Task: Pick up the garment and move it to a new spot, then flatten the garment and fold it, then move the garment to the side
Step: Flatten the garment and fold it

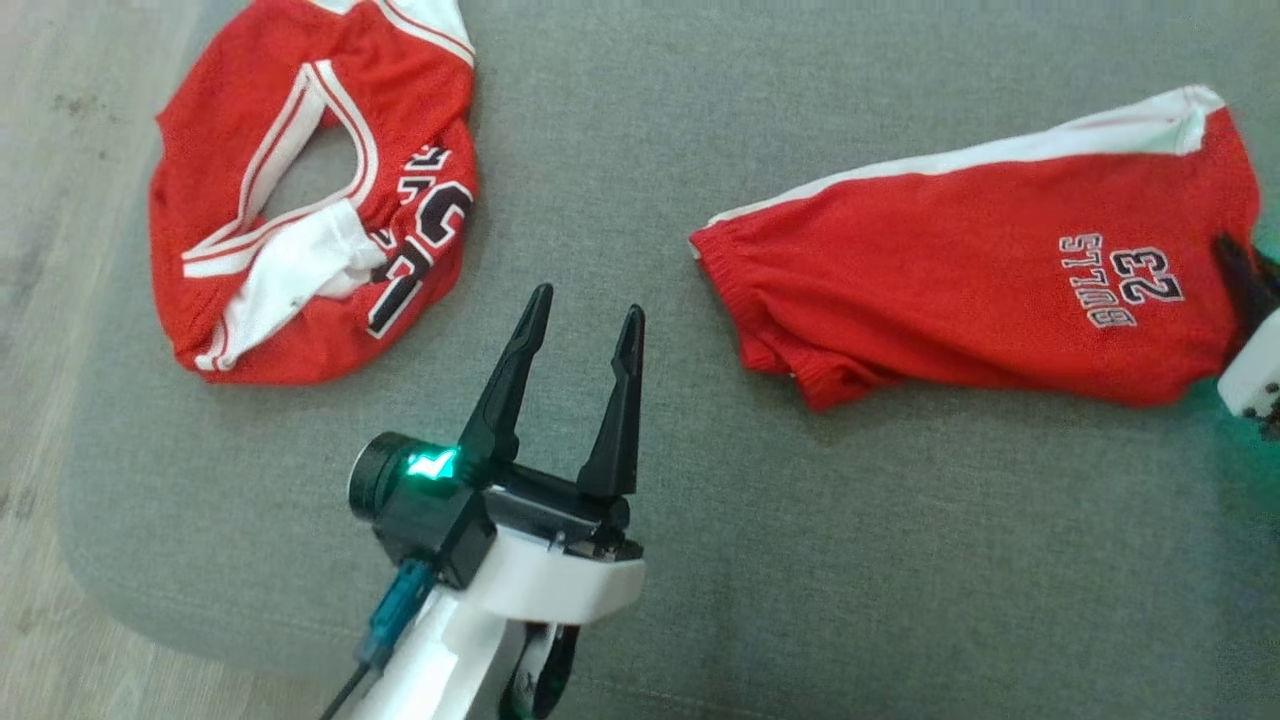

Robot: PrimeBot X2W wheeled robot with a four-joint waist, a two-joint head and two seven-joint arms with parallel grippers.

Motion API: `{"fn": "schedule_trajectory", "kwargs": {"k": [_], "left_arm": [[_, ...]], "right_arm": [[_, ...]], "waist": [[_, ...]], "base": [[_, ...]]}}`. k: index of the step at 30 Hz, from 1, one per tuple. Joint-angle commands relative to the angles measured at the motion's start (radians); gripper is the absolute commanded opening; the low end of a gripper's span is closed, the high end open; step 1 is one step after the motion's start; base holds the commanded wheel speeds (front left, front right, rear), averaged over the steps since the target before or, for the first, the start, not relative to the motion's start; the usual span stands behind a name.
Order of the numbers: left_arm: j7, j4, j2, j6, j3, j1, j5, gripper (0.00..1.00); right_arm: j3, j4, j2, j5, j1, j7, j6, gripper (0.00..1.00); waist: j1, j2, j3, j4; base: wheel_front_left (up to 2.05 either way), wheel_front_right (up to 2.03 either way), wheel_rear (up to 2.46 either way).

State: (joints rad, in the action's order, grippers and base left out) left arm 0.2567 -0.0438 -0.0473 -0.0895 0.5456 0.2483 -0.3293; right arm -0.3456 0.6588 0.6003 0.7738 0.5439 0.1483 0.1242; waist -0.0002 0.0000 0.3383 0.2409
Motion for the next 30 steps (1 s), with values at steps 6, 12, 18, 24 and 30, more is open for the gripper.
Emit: {"fn": "schedule_trajectory", "kwargs": {"k": [6,12,18,24,30], "left_arm": [[0.005,0.064,-0.003,-0.005,-0.076,-0.056,0.053,1.0],[0.005,0.067,-0.003,0.008,-0.093,-0.075,0.072,1.0],[0.005,0.061,-0.003,0.019,-0.088,-0.073,0.08,1.0],[0.005,0.041,-0.003,0.024,-0.083,-0.083,0.079,1.0],[0.005,0.023,-0.003,0.028,-0.072,-0.097,0.075,1.0]], "right_arm": [[0.013,0.043,0.043,-0.001,-0.028,-0.08,0.007,0.0],[0.044,0.086,0.096,-0.017,-0.063,-0.092,0.007,0.0],[0.084,0.079,0.151,-0.045,-0.092,-0.122,0.007,0.0],[0.08,-0.041,0.122,-0.128,-0.05,-0.134,0.007,0.0],[0.039,-0.28,0.042,-0.264,-0.043,-0.079,0.007,0.0]], "waist": [[0.0002,0.0,-0.07,-0.059],[0.0002,0.0,-0.086,-0.127],[0.0002,0.0,-0.089,-0.181],[0.0002,0.0,-0.12,-0.205],[0.0002,0.0,-0.165,-0.194]], "base": [[0.0,0.0,0.0],[0.0,0.0,0.0],[0.0,0.0,0.0],[0.0,0.0,0.0],[0.0,0.0,0.0]]}}
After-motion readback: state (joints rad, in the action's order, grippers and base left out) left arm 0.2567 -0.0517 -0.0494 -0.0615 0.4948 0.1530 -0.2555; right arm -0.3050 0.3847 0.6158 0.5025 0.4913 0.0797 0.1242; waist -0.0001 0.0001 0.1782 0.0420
